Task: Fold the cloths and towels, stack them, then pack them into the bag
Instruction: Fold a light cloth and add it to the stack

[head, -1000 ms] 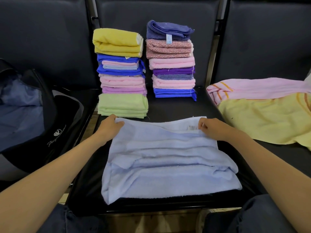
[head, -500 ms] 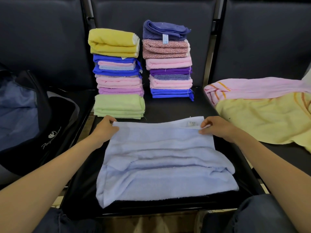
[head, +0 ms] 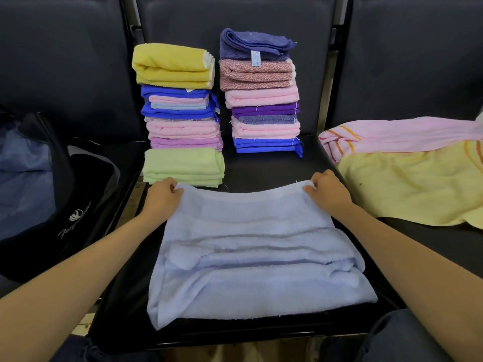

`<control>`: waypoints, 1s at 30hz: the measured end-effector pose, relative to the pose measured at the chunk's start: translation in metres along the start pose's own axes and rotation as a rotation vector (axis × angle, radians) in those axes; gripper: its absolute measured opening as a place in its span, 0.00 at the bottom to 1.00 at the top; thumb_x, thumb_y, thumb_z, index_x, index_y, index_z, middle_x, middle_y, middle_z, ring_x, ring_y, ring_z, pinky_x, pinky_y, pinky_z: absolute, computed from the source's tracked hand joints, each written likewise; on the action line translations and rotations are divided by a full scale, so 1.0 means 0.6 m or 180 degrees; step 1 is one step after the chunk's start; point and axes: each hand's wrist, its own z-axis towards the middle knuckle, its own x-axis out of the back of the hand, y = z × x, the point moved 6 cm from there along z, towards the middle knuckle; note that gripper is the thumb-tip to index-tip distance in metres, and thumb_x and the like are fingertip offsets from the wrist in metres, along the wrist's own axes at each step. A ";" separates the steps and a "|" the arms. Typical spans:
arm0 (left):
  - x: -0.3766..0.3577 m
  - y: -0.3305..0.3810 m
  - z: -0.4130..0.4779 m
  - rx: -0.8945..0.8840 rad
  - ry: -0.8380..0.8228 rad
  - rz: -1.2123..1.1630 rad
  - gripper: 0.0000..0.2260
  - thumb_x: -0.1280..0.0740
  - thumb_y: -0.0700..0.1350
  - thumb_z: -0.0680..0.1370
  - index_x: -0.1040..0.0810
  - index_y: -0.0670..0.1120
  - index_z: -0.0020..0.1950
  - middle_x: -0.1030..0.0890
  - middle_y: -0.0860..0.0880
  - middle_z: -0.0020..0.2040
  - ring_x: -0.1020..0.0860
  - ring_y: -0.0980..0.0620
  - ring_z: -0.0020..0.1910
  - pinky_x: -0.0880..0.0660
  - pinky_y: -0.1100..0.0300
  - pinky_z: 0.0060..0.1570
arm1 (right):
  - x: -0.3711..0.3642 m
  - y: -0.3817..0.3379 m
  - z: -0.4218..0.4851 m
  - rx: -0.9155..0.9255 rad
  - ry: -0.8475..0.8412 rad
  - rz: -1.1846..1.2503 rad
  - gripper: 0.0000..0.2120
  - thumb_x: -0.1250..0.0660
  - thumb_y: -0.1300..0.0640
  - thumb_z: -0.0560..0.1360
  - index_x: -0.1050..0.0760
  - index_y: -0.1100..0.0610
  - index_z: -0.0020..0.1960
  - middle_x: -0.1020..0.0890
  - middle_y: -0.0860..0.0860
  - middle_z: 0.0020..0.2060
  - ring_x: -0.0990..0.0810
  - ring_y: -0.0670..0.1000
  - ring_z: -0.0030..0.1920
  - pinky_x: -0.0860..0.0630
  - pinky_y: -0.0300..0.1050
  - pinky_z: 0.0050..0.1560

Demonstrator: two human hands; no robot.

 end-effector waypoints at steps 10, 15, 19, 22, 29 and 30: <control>-0.028 -0.006 0.002 0.0011 -0.0474 0.0299 0.20 0.27 0.42 0.73 0.29 0.41 0.61 0.26 0.46 0.50 0.27 0.48 0.48 0.28 0.55 0.47 | -0.009 0.000 0.000 0.0243 -0.0529 0.0071 0.17 0.35 0.56 0.78 0.31 0.54 0.66 0.30 0.56 0.60 0.25 0.56 0.56 0.29 0.45 0.54; -0.024 -0.003 -0.014 -0.0087 -0.0578 0.0421 0.04 0.29 0.41 0.74 0.24 0.46 0.43 0.22 0.48 0.42 0.25 0.50 0.43 0.28 0.57 0.41 | -0.001 0.011 -0.012 0.0494 -0.0750 0.0008 0.06 0.29 0.56 0.74 0.26 0.53 0.48 0.31 0.51 0.49 0.26 0.53 0.51 0.32 0.41 0.51; -0.003 0.002 -0.038 -0.0043 -0.0463 0.0036 0.16 0.27 0.38 0.72 0.34 0.45 0.32 0.30 0.49 0.32 0.32 0.52 0.33 0.39 0.61 0.31 | -0.002 0.008 -0.032 0.0519 -0.0705 -0.0575 0.11 0.34 0.55 0.76 0.26 0.59 0.56 0.32 0.55 0.54 0.25 0.57 0.53 0.29 0.46 0.54; 0.015 -0.003 -0.057 0.0168 -0.0564 -0.0477 0.17 0.28 0.36 0.72 0.35 0.45 0.33 0.31 0.49 0.31 0.33 0.53 0.32 0.38 0.61 0.31 | 0.015 0.010 -0.051 0.0452 -0.0524 -0.0861 0.13 0.38 0.56 0.78 0.28 0.60 0.60 0.30 0.57 0.59 0.24 0.59 0.58 0.28 0.49 0.57; 0.105 0.054 -0.087 -0.0229 -0.0375 -0.0748 0.19 0.23 0.38 0.69 0.35 0.45 0.34 0.32 0.46 0.33 0.32 0.49 0.37 0.35 0.56 0.40 | 0.126 -0.008 -0.102 0.0444 -0.0013 -0.0482 0.18 0.31 0.64 0.74 0.27 0.63 0.62 0.24 0.58 0.60 0.24 0.57 0.59 0.28 0.46 0.54; 0.127 0.072 -0.091 -0.0285 -0.0285 -0.0756 0.17 0.23 0.40 0.68 0.33 0.44 0.35 0.28 0.44 0.36 0.30 0.49 0.39 0.34 0.56 0.41 | 0.153 -0.014 -0.110 0.0422 0.0070 -0.0255 0.20 0.30 0.65 0.72 0.27 0.63 0.63 0.24 0.59 0.60 0.23 0.58 0.58 0.26 0.46 0.54</control>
